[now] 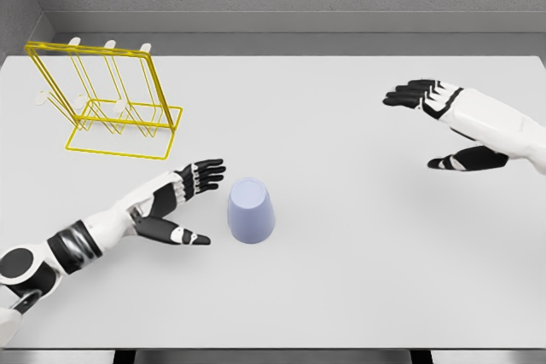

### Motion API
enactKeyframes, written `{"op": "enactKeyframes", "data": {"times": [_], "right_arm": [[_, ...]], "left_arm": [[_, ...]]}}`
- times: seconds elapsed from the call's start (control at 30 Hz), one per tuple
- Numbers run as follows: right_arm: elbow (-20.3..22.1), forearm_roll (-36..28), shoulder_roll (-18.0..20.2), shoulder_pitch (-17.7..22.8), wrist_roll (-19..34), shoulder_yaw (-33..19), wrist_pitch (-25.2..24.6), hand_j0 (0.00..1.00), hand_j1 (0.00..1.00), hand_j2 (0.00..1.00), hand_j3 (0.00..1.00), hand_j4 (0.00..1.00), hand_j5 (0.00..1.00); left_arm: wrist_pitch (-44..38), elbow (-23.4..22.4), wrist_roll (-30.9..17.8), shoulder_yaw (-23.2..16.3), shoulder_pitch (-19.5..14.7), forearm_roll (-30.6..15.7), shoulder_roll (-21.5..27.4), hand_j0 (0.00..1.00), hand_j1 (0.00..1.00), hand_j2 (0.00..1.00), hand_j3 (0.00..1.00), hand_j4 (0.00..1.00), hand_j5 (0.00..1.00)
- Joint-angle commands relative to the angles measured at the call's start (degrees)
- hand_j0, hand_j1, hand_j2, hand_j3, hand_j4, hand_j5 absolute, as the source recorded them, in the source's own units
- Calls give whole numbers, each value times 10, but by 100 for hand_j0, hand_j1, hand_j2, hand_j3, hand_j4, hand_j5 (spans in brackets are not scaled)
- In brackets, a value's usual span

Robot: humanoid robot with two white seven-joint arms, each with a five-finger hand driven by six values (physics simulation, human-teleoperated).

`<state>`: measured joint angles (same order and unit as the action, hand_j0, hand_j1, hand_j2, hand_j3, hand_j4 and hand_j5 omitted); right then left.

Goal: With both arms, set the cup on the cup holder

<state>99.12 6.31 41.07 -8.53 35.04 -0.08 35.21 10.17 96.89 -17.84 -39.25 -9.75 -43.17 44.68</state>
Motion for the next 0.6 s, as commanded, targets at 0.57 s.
{"op": "enactKeyframes", "data": {"times": [0.57], "right_arm": [[-16, -6, -2, 1, 0, -26, -2, 100, 100, 100, 100, 100, 100]], "left_arm": [[-47, -18, 0, -22, -50, 1, -55, 100, 100, 100, 100, 100, 100]]}}
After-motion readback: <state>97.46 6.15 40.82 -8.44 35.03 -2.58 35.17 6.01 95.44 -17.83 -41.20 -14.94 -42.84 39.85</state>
